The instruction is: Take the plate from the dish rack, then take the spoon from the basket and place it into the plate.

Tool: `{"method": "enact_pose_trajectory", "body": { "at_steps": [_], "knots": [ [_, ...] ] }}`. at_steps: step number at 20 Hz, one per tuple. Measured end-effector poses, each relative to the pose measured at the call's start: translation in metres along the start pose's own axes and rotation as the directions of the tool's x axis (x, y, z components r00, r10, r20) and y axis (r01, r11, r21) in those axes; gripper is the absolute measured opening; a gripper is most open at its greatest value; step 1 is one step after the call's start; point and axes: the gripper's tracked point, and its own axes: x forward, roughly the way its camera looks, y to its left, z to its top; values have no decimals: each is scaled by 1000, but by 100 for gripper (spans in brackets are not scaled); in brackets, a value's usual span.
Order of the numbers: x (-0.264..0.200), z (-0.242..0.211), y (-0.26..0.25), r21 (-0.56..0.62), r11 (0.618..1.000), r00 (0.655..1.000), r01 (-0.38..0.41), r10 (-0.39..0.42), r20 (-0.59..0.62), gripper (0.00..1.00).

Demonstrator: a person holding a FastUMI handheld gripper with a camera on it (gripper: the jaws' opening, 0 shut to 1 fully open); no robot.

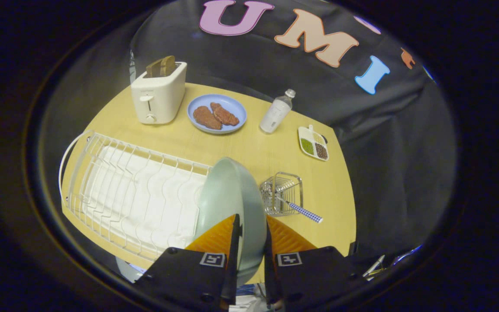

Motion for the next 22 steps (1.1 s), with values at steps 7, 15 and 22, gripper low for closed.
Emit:
{"method": "enact_pose_trajectory", "body": {
  "at_steps": [7,15,22],
  "knots": [
    [-30,29,4,-65,997,995,51,-45,90,27],
    [-49,32,-1,5,997,992,-73,72,104,23],
    [-76,39,-20,223,887,910,-404,364,199,23]
  ]
}}
